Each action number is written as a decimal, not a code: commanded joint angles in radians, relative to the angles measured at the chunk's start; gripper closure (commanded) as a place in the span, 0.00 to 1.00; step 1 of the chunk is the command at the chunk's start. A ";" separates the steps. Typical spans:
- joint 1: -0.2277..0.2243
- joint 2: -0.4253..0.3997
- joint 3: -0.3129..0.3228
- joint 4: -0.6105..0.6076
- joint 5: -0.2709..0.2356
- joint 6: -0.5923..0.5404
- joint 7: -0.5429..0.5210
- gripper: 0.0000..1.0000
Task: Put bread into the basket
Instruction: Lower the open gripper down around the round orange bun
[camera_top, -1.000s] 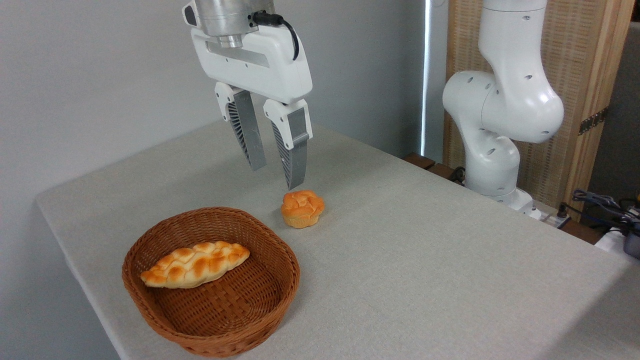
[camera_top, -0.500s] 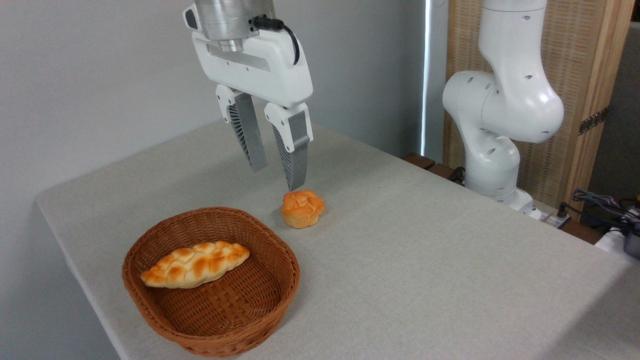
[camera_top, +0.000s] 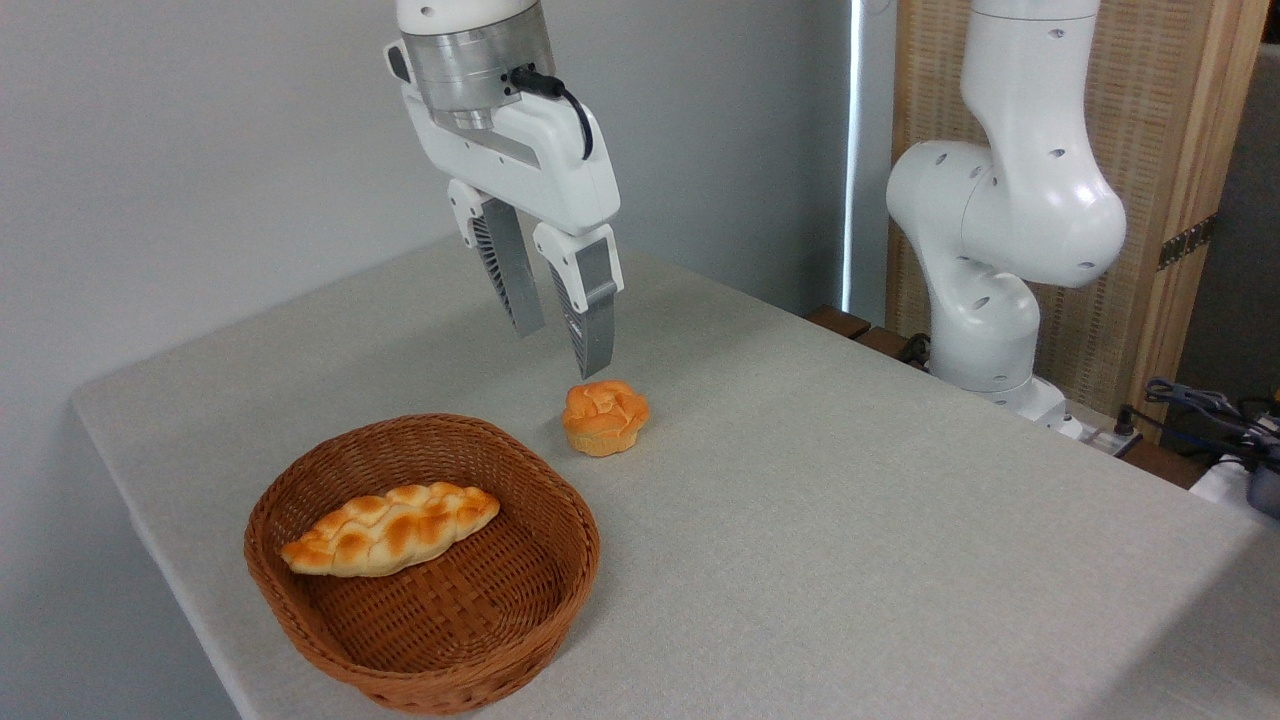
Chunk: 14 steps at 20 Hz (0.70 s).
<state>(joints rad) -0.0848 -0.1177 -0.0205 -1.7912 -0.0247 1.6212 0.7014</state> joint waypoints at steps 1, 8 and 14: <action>-0.056 -0.115 0.005 -0.184 -0.014 0.123 0.012 0.00; -0.168 -0.137 0.005 -0.359 -0.024 0.287 0.001 0.00; -0.171 -0.140 0.004 -0.428 -0.101 0.333 0.001 0.00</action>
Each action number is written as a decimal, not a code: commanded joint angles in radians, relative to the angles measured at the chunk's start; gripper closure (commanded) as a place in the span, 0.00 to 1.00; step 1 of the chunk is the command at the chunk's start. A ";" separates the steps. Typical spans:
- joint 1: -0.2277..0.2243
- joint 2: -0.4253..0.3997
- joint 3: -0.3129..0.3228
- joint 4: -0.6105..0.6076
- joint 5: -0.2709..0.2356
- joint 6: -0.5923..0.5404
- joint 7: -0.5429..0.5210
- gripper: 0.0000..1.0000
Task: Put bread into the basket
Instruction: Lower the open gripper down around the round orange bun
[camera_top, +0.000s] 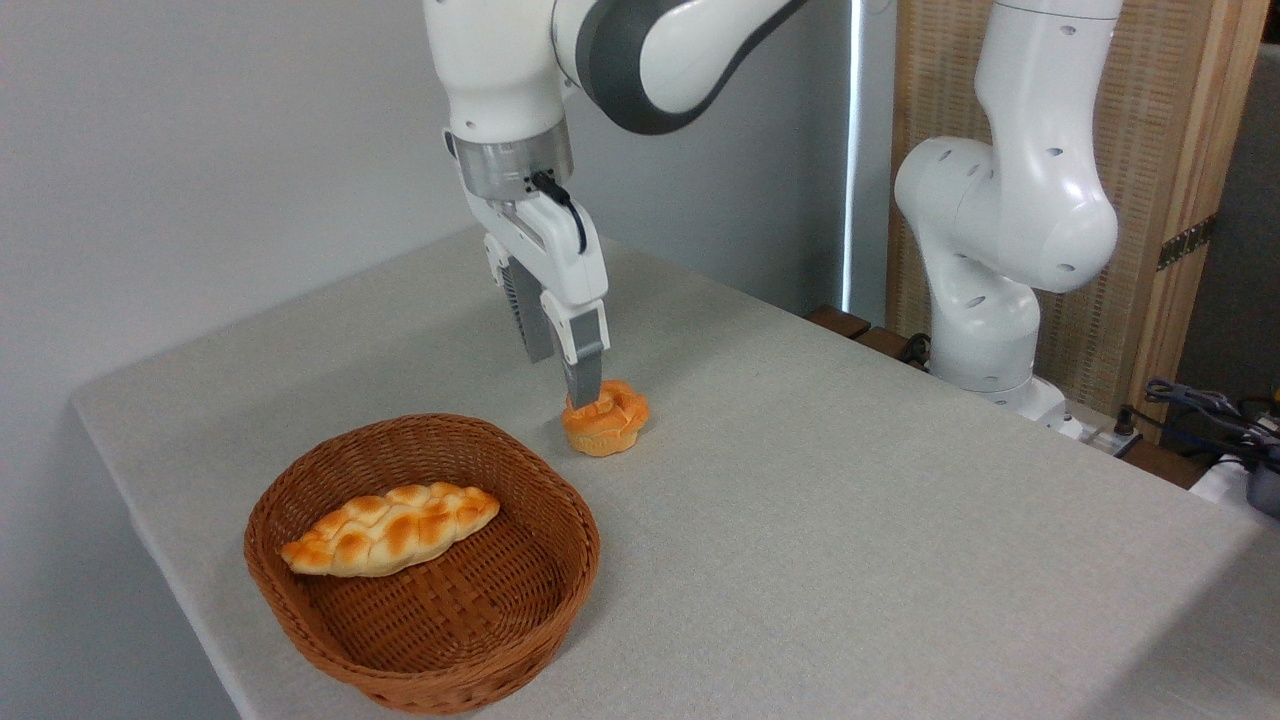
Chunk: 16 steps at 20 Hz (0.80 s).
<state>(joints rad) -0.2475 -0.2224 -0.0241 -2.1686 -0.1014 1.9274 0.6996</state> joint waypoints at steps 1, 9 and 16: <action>-0.009 -0.035 0.007 -0.059 -0.035 0.028 0.001 0.00; -0.026 -0.034 0.006 -0.106 -0.046 0.042 -0.002 0.00; -0.035 -0.022 0.006 -0.129 -0.078 0.042 -0.002 0.00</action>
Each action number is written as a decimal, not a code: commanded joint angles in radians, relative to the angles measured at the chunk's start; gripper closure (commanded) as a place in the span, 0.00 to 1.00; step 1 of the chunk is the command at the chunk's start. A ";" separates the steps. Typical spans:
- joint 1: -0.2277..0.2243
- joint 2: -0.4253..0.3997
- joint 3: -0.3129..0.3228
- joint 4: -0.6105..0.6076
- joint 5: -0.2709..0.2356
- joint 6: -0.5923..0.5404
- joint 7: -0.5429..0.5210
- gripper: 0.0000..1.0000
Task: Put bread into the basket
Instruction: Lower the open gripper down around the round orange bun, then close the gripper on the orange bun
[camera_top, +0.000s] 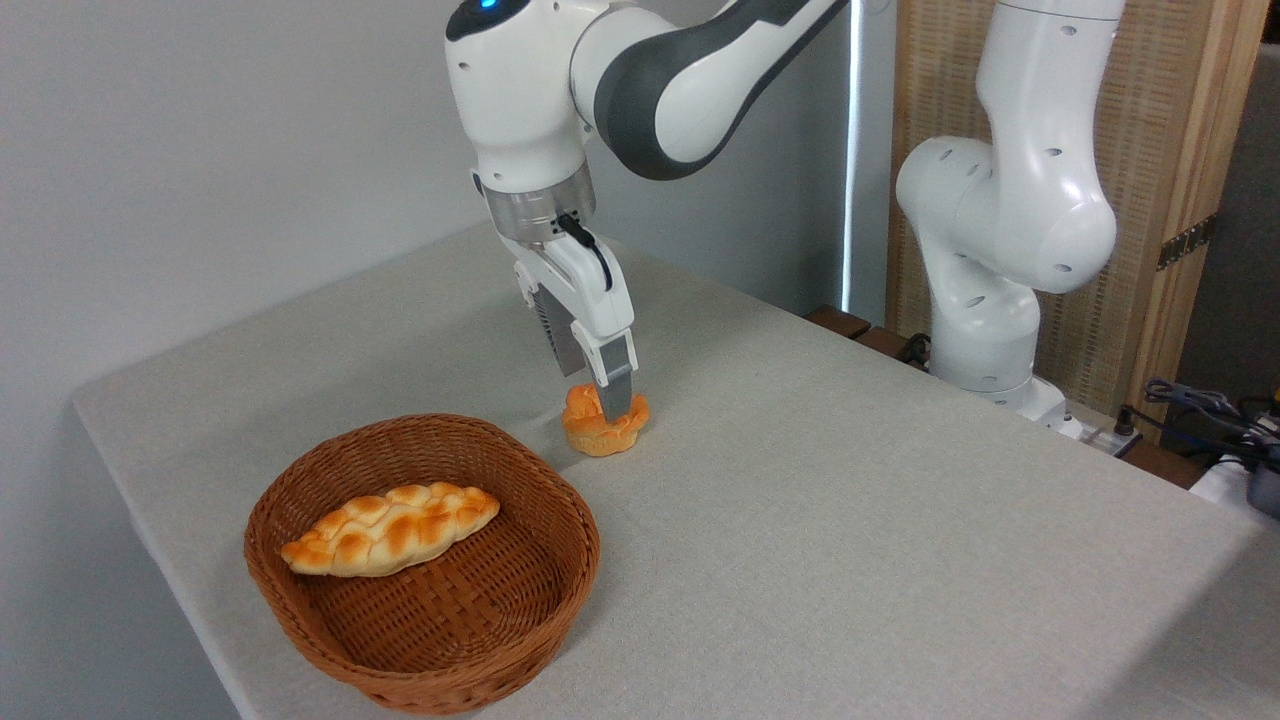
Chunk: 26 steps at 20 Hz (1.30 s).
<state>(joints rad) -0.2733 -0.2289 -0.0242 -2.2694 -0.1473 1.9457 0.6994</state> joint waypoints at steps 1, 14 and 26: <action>-0.009 -0.015 0.006 -0.029 -0.031 0.024 0.000 0.00; -0.015 -0.009 -0.014 -0.038 -0.014 0.026 0.015 0.00; -0.015 0.002 -0.017 -0.055 0.038 0.035 0.106 0.00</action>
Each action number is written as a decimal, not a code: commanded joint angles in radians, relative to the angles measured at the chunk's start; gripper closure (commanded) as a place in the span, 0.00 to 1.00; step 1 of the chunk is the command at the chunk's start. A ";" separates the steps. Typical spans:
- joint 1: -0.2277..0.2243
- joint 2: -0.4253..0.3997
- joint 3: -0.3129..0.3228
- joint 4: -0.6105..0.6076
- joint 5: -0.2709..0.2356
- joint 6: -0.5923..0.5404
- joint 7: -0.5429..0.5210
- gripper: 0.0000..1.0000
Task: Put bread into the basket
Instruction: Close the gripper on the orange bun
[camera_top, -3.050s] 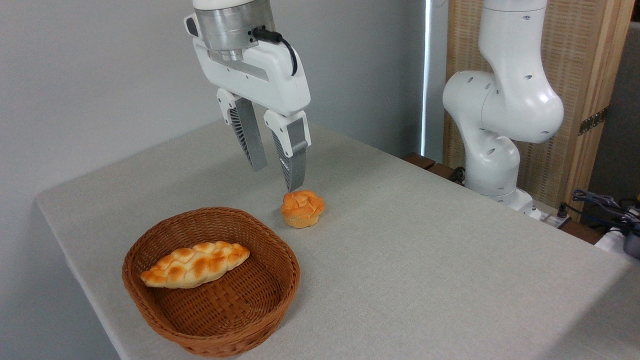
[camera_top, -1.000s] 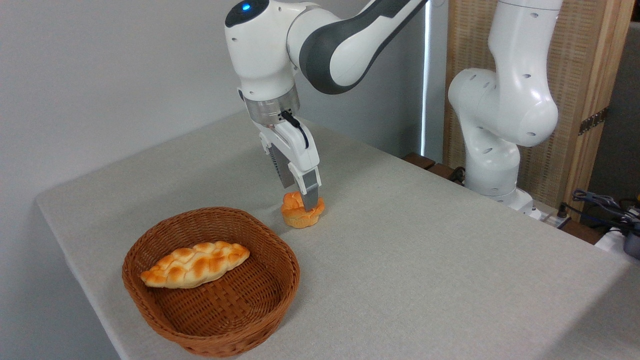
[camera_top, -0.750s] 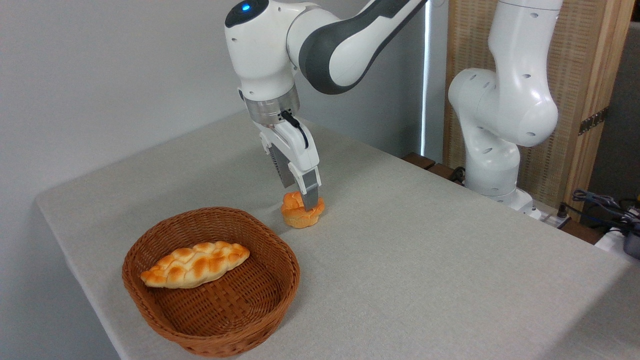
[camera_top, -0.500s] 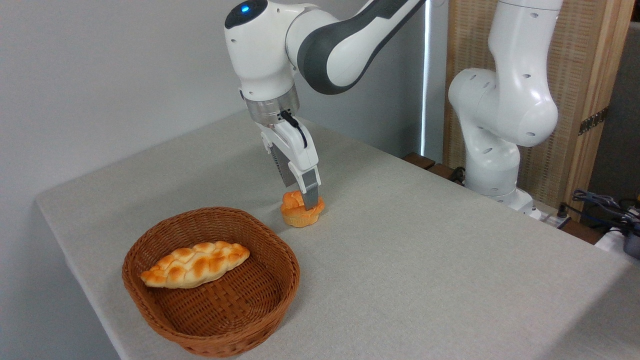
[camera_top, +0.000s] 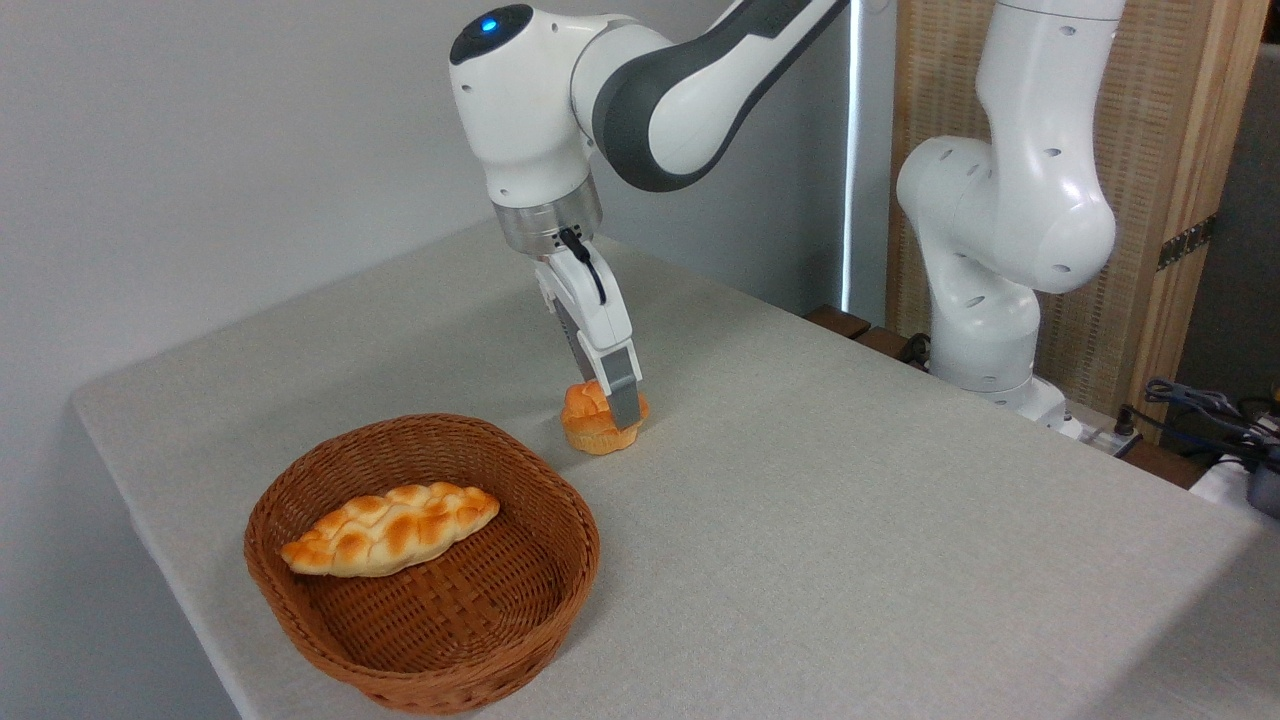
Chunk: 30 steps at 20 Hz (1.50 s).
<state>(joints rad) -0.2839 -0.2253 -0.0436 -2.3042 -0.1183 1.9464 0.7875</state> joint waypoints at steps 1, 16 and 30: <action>-0.006 0.001 0.001 -0.023 0.009 0.054 0.018 0.00; -0.006 0.009 -0.016 -0.046 0.008 0.105 0.019 0.35; -0.006 0.011 -0.016 -0.052 0.008 0.123 0.038 0.60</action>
<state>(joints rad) -0.2864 -0.2118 -0.0614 -2.3401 -0.1182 2.0377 0.8128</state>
